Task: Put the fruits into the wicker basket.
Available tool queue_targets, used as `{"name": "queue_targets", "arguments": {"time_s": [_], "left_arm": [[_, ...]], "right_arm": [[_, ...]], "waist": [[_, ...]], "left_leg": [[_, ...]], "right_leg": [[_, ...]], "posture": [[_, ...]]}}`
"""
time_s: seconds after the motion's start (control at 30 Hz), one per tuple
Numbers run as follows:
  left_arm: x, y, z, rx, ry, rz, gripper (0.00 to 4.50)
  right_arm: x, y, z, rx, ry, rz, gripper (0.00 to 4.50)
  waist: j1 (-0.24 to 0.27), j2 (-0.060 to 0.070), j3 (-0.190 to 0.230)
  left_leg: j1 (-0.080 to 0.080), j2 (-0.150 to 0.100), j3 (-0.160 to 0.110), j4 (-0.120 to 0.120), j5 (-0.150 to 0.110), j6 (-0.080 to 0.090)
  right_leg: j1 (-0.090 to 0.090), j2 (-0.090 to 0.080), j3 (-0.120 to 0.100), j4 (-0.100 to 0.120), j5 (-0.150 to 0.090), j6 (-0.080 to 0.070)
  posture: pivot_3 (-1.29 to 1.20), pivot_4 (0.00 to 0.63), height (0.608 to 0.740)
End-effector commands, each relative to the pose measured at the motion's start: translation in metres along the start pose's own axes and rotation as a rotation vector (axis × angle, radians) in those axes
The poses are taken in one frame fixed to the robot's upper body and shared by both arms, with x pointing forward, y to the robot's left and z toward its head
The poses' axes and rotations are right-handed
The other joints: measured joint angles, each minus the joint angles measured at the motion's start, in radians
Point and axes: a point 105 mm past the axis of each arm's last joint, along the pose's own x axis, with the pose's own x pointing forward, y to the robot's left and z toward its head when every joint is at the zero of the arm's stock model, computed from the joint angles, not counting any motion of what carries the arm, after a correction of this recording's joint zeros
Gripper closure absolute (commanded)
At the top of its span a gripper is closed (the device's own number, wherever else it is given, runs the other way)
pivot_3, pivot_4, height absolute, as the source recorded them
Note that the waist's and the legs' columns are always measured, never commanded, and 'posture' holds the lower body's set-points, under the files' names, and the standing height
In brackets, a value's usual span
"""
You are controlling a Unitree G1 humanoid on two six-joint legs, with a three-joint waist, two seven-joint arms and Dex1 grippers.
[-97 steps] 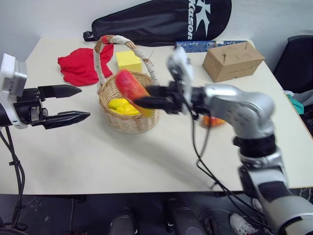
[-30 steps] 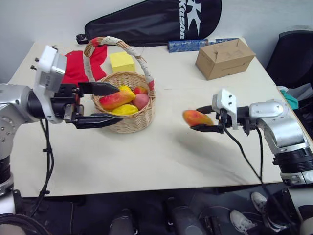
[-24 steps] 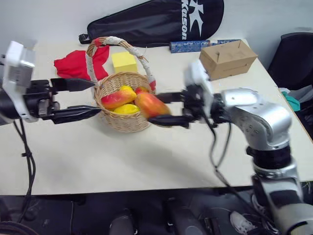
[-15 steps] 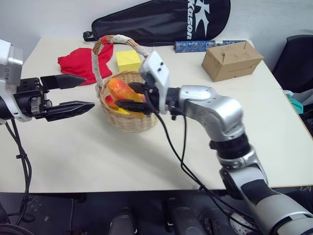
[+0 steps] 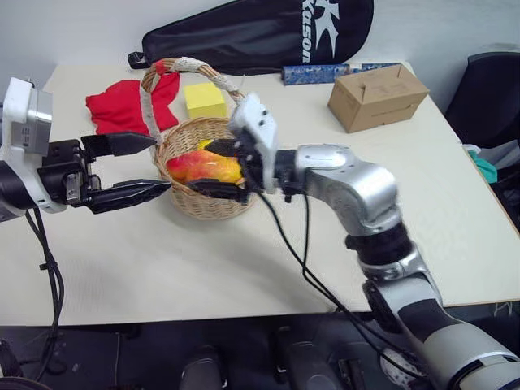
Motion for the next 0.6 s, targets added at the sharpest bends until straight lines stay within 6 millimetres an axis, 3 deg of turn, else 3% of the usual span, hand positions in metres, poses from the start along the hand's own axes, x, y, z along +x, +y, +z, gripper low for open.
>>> {"name": "queue_targets", "arguments": {"time_s": [0.03, 0.1, 0.17, 0.37, 0.6], "left_arm": [[0.006, -0.004, 0.006, 0.048, -0.021, -0.023, 0.00], [0.010, -0.005, 0.005, 0.049, -0.024, -0.037, 0.00], [0.014, -0.006, 0.005, 0.050, -0.033, -0.050, 0.00], [0.019, -0.006, 0.007, 0.058, -0.044, -0.058, 0.00], [0.022, -0.007, 0.009, 0.073, -0.047, -0.055, 0.00]], "right_arm": [[-0.039, -0.008, 0.008, 0.040, -0.062, -0.115, 0.01], [-0.055, -0.026, -0.002, 0.083, -0.055, -0.267, 0.01], [-0.058, -0.038, -0.009, 0.086, -0.050, -0.363, 0.01], [-0.033, -0.059, -0.014, 0.065, -0.079, -0.454, 0.01], [-0.005, -0.076, -0.005, 0.089, -0.150, -0.433, 0.01]], "waist": [[0.005, -0.001, 0.000], [0.007, -0.001, 0.000], [0.004, -0.001, 0.000], [-0.023, 0.000, 0.000], [-0.029, 0.000, 0.000]], "left_leg": [[0.000, 0.000, 0.000, 0.000, 0.000, 0.000], [0.000, -0.001, 0.000, 0.000, 0.000, 0.000], [0.000, -0.001, 0.000, 0.000, 0.000, 0.000], [0.002, 0.000, 0.002, -0.003, 0.002, -0.003], [0.002, 0.000, 0.002, -0.003, 0.002, -0.002]], "right_leg": [[0.001, 0.000, 0.000, -0.001, 0.000, 0.000], [0.001, 0.000, 0.000, -0.001, 0.000, 0.000], [0.001, 0.000, 0.000, -0.001, 0.000, 0.000], [-0.001, 0.003, 0.002, 0.001, 0.000, 0.000], [0.000, 0.002, 0.002, 0.001, 0.000, 0.000]], "posture": [[0.00, 0.150, 0.740], [0.00, 0.150, 0.740], [0.00, 0.150, 0.740], [0.00, 0.150, 0.740], [0.00, 0.150, 0.740]]}}
